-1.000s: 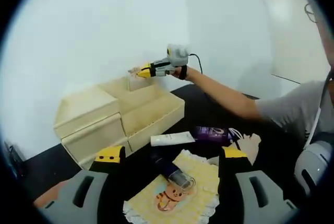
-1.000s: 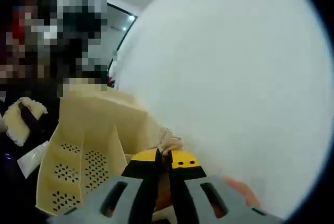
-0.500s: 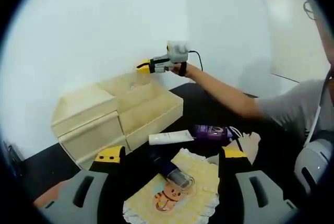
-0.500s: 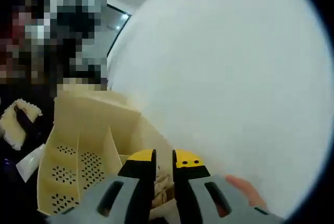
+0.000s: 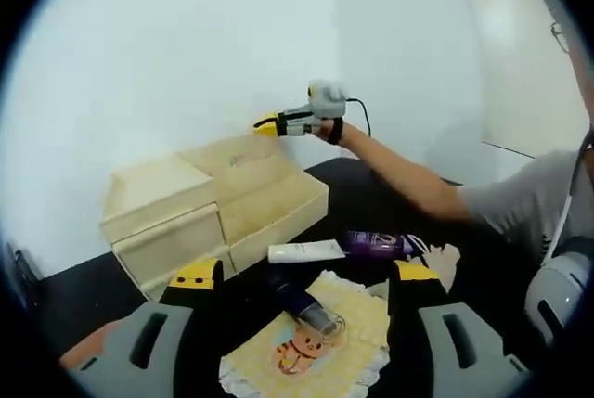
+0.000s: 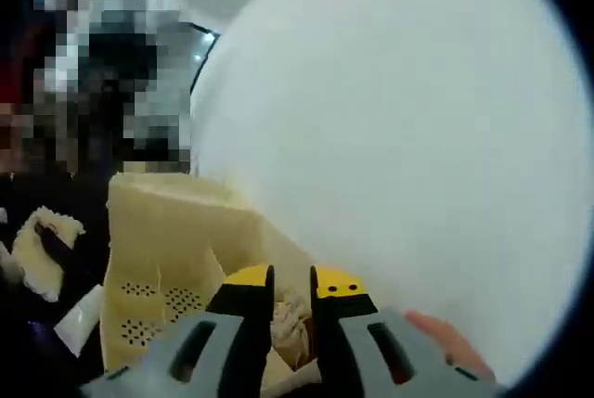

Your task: Open the drawer, pick up the cosmetic bottles from the table one by one, place them into the drawer, release the gripper, close the drawer, and move the gripper away

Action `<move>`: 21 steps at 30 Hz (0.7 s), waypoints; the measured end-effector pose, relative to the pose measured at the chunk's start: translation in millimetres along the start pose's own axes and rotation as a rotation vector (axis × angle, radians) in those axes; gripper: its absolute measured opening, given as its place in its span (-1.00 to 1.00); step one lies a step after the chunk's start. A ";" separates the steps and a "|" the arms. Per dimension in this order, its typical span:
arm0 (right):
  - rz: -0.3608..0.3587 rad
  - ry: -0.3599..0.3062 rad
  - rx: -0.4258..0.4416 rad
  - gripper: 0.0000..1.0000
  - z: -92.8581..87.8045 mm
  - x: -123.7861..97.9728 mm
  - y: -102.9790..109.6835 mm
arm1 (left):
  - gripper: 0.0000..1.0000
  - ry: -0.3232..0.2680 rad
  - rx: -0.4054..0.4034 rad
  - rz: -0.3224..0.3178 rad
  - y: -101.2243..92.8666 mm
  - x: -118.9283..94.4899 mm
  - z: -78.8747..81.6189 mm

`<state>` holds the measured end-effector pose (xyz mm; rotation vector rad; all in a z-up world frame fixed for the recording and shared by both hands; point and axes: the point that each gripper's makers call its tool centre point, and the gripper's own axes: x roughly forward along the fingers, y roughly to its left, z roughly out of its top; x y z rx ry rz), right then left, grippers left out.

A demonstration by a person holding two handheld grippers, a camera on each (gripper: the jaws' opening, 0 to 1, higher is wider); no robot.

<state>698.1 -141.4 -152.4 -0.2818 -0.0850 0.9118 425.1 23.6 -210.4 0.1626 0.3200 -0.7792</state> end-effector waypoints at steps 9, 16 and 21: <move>0.000 -0.013 0.026 -0.64 29.2 -41.3 24.5 | 0.31 -0.034 0.013 0.014 -18.1 -25.0 12.4; 0.001 0.000 -0.009 -0.55 61.5 -81.9 43.5 | 0.30 -0.062 0.046 0.013 -44.2 -46.4 27.0; 0.001 -0.015 -0.033 -0.53 89.0 -110.0 60.4 | 0.31 -0.071 0.061 0.010 -61.4 -57.1 31.0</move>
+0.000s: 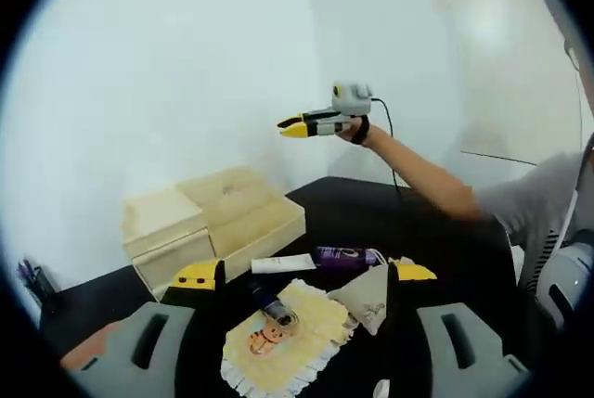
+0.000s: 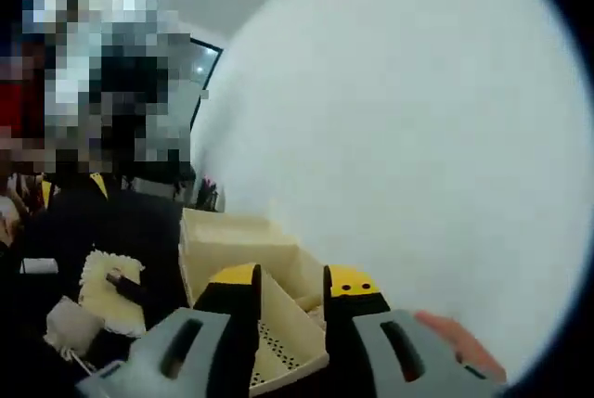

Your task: Open the drawer, pick up the cosmetic bottles from the table one by one, place them into the drawer, release the gripper, close the drawer, and move the gripper away

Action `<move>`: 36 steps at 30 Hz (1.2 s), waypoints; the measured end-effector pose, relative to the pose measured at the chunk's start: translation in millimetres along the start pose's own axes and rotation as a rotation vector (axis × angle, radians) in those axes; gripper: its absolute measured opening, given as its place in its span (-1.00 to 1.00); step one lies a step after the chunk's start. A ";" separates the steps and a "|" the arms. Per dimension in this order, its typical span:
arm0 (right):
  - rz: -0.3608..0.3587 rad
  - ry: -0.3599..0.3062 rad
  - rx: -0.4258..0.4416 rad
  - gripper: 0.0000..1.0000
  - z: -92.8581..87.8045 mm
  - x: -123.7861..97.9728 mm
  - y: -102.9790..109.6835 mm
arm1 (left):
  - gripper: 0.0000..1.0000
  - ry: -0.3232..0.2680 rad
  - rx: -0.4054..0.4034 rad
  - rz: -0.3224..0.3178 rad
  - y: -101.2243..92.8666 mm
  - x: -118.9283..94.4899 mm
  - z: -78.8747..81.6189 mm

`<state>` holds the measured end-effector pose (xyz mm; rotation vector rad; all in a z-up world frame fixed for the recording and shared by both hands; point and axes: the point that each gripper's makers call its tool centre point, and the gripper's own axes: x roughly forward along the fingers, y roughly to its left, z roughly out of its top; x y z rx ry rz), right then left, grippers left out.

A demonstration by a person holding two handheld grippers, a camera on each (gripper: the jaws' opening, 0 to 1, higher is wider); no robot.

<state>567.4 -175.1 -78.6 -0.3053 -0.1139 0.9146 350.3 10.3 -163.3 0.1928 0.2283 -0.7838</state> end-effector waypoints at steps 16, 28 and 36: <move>0.068 0.105 -0.100 -0.36 13.9 -58.0 64.3 | 0.44 -0.058 0.018 0.014 -23.0 -34.3 10.0; 0.144 0.095 -0.112 -0.36 27.3 -99.4 106.8 | 0.50 -0.070 0.017 0.015 -31.0 -48.3 3.5; 0.247 0.215 -0.122 -0.43 -11.6 -115.3 156.2 | 0.50 -0.068 0.020 0.002 -36.3 -48.3 -2.7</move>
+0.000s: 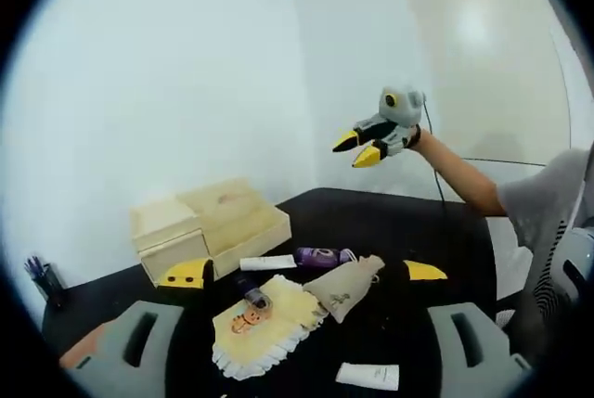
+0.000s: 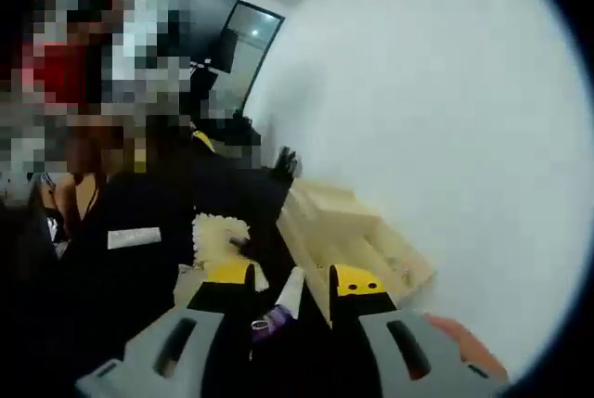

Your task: Open the drawer, pick up the cosmetic bottles from the table one by one, place them into the drawer, release the gripper, close the drawer, and move the gripper away

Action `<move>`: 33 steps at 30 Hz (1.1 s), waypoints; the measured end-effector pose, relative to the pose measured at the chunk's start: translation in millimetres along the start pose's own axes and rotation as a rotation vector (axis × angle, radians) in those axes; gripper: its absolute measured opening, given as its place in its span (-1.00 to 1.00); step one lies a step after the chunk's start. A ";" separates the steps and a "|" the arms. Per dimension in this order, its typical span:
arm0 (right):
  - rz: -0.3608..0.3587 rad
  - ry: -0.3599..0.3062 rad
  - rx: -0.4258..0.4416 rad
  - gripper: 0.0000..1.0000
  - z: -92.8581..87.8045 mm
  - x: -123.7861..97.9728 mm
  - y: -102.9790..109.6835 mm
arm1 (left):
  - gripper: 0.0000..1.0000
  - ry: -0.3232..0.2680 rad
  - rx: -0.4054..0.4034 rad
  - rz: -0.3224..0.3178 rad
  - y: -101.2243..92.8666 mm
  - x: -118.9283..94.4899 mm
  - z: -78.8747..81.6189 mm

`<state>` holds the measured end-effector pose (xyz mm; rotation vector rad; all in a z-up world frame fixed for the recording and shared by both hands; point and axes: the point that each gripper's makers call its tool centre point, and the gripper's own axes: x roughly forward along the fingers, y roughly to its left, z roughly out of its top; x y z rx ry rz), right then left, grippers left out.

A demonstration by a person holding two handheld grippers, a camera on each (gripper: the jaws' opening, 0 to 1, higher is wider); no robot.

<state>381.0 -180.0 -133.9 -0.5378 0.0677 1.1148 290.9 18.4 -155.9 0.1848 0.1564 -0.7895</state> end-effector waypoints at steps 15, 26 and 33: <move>0.153 0.164 0.040 -0.51 -62.1 14.9 72.3 | 0.63 0.012 -0.021 -0.043 -0.3 9.6 -21.5; 0.247 0.284 0.117 -0.56 -113.0 21.0 104.4 | 0.64 0.031 -0.021 -0.078 -9.5 14.6 -34.5; 0.294 0.336 0.165 -0.55 -124.9 35.6 122.9 | 0.64 0.048 -0.020 -0.095 -17.9 19.4 -46.0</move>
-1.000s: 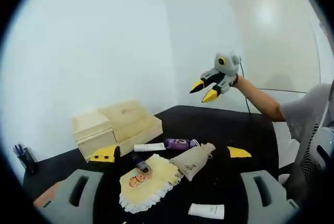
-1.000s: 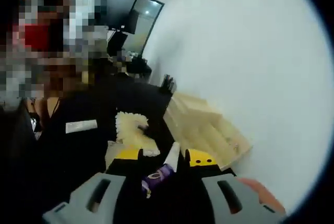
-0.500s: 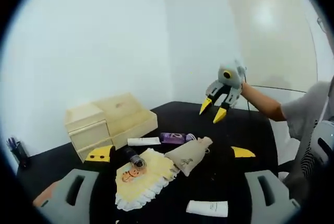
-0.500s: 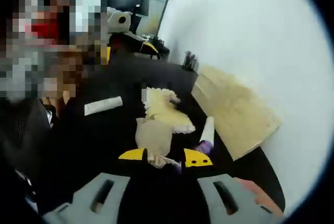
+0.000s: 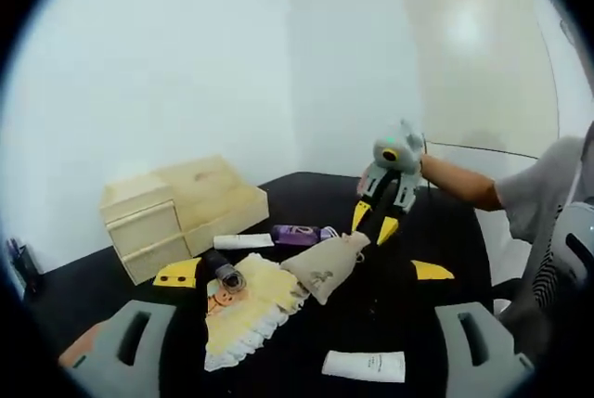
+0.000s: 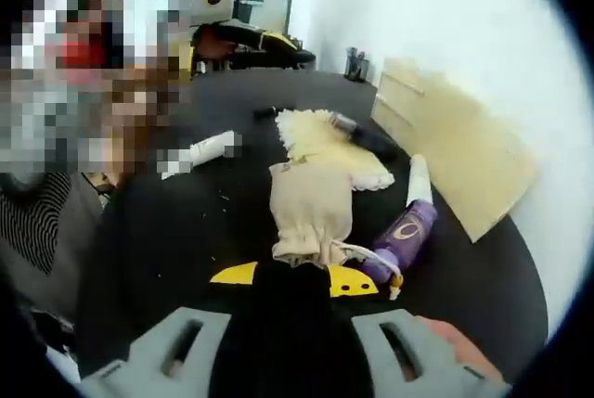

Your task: Open the drawer, pick up the cosmetic bottles from the table one by one, place them into the drawer, release the gripper, close the drawer, and move the gripper away

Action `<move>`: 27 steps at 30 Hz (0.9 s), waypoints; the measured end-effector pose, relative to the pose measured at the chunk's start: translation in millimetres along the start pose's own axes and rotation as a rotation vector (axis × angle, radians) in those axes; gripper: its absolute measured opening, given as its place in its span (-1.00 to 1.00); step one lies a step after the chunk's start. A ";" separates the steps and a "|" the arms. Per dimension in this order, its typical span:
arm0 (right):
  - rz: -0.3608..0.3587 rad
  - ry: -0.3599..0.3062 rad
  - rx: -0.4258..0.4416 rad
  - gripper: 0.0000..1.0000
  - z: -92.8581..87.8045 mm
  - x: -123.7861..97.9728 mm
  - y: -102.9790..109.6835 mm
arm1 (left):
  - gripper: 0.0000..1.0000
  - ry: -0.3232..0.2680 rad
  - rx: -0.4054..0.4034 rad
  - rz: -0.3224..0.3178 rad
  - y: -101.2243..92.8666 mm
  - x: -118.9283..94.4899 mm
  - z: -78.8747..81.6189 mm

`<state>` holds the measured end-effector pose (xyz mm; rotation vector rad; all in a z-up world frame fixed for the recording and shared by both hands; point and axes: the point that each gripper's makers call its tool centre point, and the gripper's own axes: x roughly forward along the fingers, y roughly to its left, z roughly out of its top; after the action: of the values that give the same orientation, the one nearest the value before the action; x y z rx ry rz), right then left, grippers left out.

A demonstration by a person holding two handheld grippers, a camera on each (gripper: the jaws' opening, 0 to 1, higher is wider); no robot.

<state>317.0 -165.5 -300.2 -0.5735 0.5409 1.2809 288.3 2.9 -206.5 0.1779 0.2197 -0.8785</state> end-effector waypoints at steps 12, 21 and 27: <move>-0.052 -0.043 0.096 -0.53 8.6 19.4 1.3 | 0.64 0.013 -0.004 -0.010 -0.8 4.6 -8.1; -0.089 -0.063 -0.007 -0.87 13.8 24.7 4.1 | 0.60 0.025 -0.026 -0.045 -9.0 13.6 -18.9; -0.103 -0.070 -0.223 -0.98 26.4 18.1 7.2 | 0.55 0.030 -0.030 -0.066 -13.8 18.9 -20.5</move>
<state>315.1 -133.5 -293.3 -0.7296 0.3080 1.2659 286.9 -14.7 -232.1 0.1568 0.2672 -0.9381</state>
